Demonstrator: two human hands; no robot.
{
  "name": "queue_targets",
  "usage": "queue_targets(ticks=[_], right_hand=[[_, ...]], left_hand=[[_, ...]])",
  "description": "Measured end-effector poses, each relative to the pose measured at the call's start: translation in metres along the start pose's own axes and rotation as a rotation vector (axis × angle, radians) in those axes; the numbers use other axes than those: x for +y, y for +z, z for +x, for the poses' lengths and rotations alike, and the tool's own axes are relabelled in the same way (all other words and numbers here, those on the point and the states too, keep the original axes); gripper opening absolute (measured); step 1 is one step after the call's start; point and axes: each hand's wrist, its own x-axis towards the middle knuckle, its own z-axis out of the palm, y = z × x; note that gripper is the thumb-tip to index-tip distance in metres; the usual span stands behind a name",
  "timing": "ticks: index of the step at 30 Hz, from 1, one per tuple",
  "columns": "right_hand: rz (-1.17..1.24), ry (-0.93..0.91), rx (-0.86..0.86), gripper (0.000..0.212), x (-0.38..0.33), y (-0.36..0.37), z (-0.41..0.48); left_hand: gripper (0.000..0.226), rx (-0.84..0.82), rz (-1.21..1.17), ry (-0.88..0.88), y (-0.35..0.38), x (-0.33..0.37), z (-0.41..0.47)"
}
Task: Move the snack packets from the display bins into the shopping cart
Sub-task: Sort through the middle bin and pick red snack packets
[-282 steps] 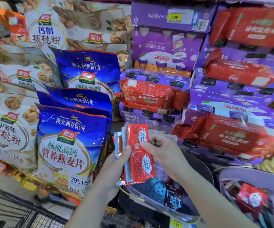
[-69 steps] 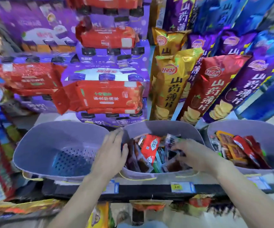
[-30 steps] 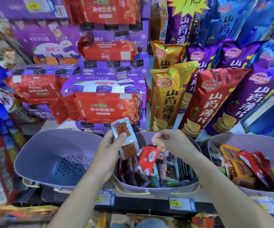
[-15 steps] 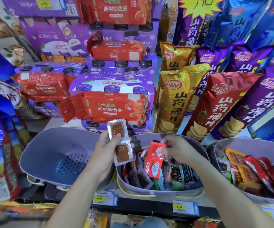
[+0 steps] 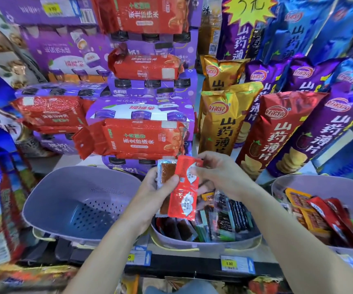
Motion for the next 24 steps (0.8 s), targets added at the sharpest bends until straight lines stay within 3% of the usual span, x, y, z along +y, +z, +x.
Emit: queue_targets(ticks=[2,7,10,14,18,21,24], right_hand=[[0.003,0.011,0.04,0.019,0.002,0.014,0.006],[0.075,0.065,0.158,0.028,0.019,0.025,0.023],[-0.307,0.144,0.158,0.028,0.045,0.02,0.031],[-0.755,0.288,-0.096,0.024,0.08,0.028,0.037],[-1.083,0.302,-0.109,0.048,0.086,0.052,0.048],[-1.261,0.302,-0.085,0.044,0.088,0.07,0.054],[-1.275,0.31,-0.067,0.027,0.092,0.079,0.057]], left_hand=[[0.048,0.028,0.022,0.0,0.0,-0.003,0.0],[0.035,0.158,-0.025,-0.009,-0.012,-0.005,-0.001],[0.03,0.219,-0.118,-0.033,-0.025,-0.002,-0.004],[0.029,0.291,-0.212,-0.064,-0.038,0.002,-0.009],[0.027,0.315,-0.241,-0.08,-0.044,0.004,-0.01],[0.025,0.317,-0.233,-0.081,-0.046,0.004,-0.011],[0.025,0.307,-0.238,-0.092,-0.047,0.003,-0.012]])
